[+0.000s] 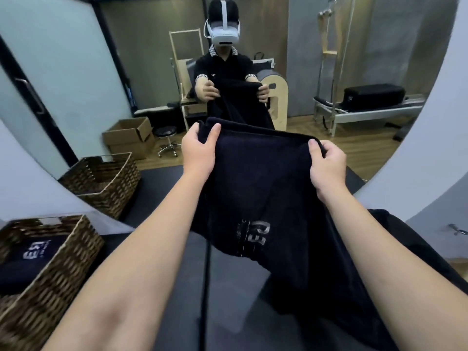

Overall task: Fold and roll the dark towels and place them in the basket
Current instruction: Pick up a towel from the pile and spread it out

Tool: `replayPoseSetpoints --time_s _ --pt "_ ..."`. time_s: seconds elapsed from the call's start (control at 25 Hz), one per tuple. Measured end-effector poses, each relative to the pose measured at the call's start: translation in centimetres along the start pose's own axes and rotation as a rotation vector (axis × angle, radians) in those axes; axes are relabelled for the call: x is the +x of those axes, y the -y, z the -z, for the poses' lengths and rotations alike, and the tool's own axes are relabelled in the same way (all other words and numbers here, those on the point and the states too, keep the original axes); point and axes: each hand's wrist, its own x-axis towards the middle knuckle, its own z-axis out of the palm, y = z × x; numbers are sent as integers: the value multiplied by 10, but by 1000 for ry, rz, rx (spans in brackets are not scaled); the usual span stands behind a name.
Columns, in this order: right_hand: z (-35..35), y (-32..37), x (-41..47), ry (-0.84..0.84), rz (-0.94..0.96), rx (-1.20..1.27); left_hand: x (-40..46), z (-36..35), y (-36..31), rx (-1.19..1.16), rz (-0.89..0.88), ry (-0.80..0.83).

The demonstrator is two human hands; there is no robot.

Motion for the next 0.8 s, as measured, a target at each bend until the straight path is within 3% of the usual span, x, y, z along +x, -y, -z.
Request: replayPoseSetpoints --time_s 0.12,0.28,0.56,0.8 --pt "-20 17 -15 36 49 -38 2 34 -8 73 -35 -97" --pt "-37 21 -27 60 58 -74 3 67 -21 73 -67 -88" --pt "-75 32 -43 141 91 -115 7 112 -14 120 103 -96" --pt "-106 55 -70 418 100 -105 1 104 -34 98 33 46"
